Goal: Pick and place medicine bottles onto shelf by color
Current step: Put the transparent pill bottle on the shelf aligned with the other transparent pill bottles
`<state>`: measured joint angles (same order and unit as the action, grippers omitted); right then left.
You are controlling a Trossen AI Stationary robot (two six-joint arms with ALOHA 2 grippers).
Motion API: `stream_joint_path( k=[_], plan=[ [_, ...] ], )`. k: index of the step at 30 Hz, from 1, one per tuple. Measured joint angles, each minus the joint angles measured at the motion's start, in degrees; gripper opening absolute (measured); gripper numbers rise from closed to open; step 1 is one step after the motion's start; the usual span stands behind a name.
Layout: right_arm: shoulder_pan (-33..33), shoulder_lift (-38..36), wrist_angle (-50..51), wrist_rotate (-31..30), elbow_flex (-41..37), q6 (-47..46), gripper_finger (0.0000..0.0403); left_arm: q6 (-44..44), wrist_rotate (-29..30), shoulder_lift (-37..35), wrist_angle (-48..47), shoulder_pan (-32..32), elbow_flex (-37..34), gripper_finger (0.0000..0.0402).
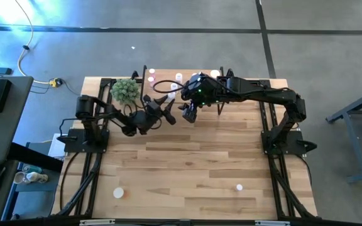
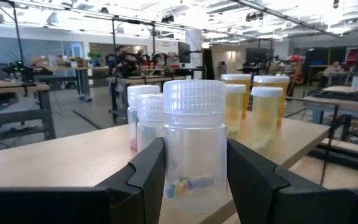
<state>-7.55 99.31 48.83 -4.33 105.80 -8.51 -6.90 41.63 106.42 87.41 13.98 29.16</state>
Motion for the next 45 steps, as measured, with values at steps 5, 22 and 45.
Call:
stream_joint_path(
  k=[5,22,45],
  plan=[
    [-0.01,0.0,0.01,0.02,0.0,0.0,0.0222,-0.8,0.29,0.05,-0.37,-0.62,0.32,0.0138],
    [-0.02,0.0,0.01,0.41,0.0,0.0,0.0222,-1.25,5.52,-0.14,-0.99,-0.53,0.36,0.0166],
    [0.09,0.02,0.01,1.55,0.0,-0.43,0.0222,-2.28,7.34,-0.16,-1.02,-0.59,0.31,0.0256]
  ],
)
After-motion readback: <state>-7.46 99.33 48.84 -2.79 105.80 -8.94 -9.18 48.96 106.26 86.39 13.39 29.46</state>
